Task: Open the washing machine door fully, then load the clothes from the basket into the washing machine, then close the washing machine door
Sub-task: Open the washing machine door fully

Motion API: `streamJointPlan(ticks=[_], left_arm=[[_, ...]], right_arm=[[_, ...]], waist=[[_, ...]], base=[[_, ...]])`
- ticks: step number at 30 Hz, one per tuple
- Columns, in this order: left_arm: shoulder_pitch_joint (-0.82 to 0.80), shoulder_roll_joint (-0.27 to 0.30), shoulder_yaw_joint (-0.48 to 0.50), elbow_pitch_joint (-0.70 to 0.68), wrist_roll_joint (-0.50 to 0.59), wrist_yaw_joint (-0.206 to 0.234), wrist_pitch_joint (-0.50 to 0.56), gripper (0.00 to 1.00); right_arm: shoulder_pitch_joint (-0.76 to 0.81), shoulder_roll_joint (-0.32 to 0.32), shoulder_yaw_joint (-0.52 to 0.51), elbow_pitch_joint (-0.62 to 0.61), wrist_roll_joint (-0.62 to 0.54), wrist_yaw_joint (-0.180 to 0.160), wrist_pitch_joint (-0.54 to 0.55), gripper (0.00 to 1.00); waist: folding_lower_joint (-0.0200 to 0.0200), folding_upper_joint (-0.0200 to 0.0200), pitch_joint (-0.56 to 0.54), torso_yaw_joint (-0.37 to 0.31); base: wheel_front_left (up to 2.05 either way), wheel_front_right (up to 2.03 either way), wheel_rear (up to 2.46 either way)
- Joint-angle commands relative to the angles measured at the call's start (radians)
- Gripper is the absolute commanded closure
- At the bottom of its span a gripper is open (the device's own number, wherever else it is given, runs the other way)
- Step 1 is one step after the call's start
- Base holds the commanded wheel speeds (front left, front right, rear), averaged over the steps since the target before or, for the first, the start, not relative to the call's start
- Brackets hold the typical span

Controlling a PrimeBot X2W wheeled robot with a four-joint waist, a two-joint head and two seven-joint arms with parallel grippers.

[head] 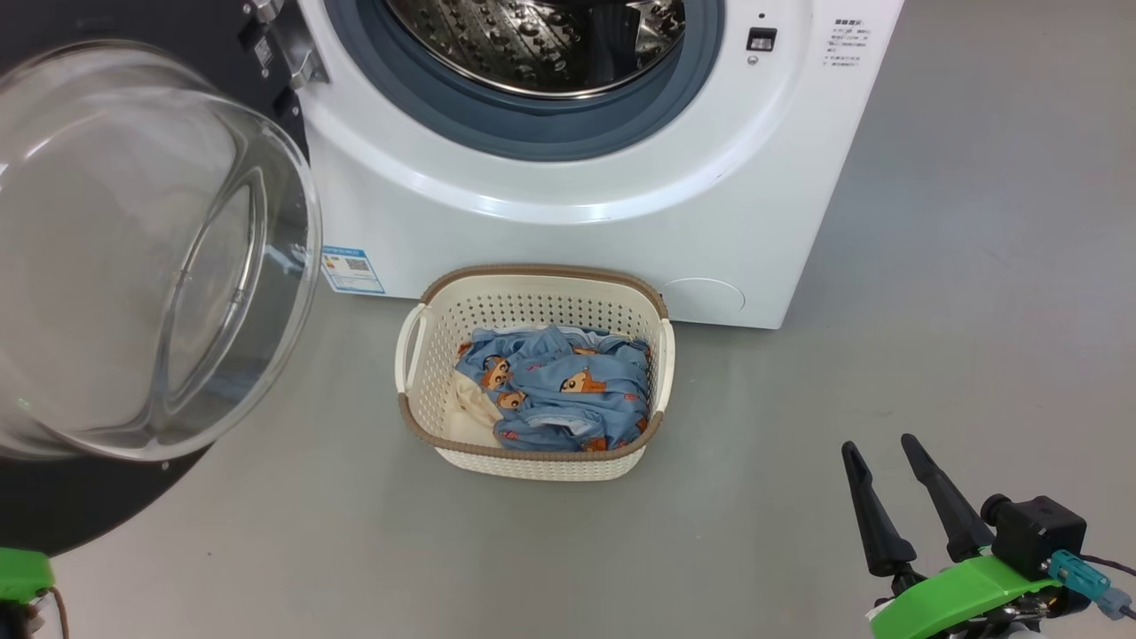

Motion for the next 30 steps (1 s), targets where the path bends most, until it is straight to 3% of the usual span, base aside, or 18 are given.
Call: streamJointPlan(ticks=[1,9,19,30], left_arm=[[-0.034,0.062,0.041,-0.003,0.017,-0.003,-0.006,1.00],[-0.038,0.054,0.055,0.004,0.072,-0.029,-0.006,1.00],[0.006,-0.013,0.058,-0.101,0.126,-0.091,-0.006,1.00],[0.124,-0.064,-0.054,-0.275,0.139,-0.122,-0.006,1.00]], right_arm=[[-0.027,-0.006,0.026,-0.018,0.000,0.002,-0.012,0.00],[-0.028,-0.002,0.021,-0.017,0.003,0.002,-0.012,0.00],[-0.024,0.000,0.006,-0.017,0.010,0.002,-0.012,0.00],[-0.012,0.006,0.010,-0.016,0.015,0.002,-0.012,0.00]], waist=[[-0.0001,-0.0001,0.001,-0.002],[-0.0001,-0.0001,0.001,-0.008],[-0.0001,-0.0001,-0.011,-0.003],[-0.0001,-0.0001,-0.040,-0.001]], base=[[0.00,0.00,0.00],[0.00,0.00,0.00],[0.00,0.00,0.00],[0.00,0.00,0.00]])
